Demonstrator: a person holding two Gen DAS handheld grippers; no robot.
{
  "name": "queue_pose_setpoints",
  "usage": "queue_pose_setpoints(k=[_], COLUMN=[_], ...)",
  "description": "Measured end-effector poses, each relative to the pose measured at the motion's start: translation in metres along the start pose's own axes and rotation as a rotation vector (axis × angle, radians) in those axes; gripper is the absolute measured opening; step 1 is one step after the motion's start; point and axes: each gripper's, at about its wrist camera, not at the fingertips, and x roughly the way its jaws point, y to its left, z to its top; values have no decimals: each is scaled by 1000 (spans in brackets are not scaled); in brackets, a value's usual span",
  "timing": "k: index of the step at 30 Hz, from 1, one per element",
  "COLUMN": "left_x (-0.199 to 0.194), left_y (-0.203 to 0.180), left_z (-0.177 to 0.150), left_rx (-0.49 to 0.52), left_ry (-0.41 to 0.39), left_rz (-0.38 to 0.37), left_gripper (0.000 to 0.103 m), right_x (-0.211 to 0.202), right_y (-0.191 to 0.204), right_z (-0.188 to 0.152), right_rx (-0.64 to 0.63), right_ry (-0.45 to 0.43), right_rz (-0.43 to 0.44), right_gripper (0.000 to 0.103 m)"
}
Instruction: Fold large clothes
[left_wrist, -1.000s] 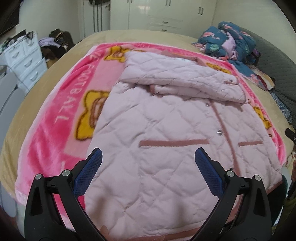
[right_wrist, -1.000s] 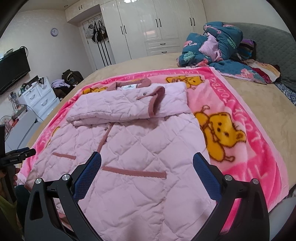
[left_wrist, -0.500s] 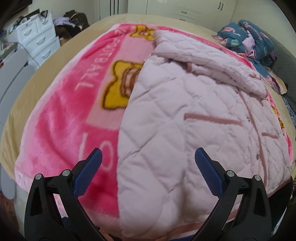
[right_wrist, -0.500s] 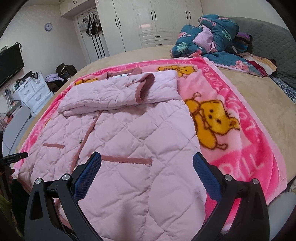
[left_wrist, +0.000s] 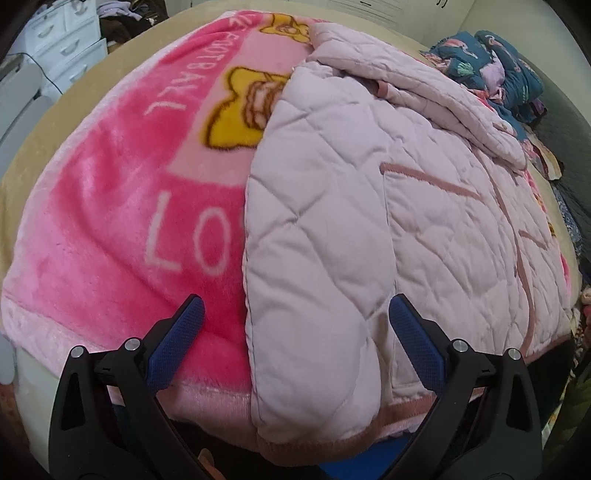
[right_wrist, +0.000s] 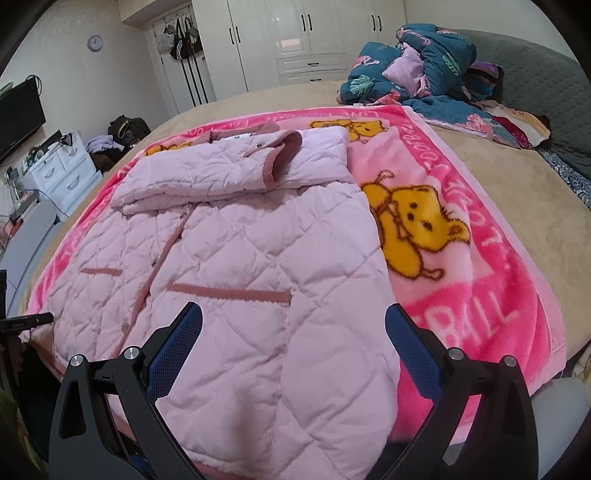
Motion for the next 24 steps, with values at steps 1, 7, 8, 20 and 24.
queue_pose_setpoints(k=[1,7,8,20,24], left_x=[0,4,5,4,3], left_y=[0,-8,-10,-36,-35], left_z=[-2,-9,-9,-12,-11], left_rx=[3,2,3,70,73], left_ry=[1,35,41,19,9], left_rz=[-3,-85,-93,-72,-72], left_gripper=[91,72,71,65,55], right_x=[-1,-8,-9,-22,-21], right_y=[-1,-10,-11,-18,-18], right_z=[-2,-12,-14,-41,-50], right_rx=[-1,13,16,3,5], right_ry=[3,21,24,104,153], right_rz=[-3,-15,-16,-35,-4], right_gripper=[99,99,99,99,99])
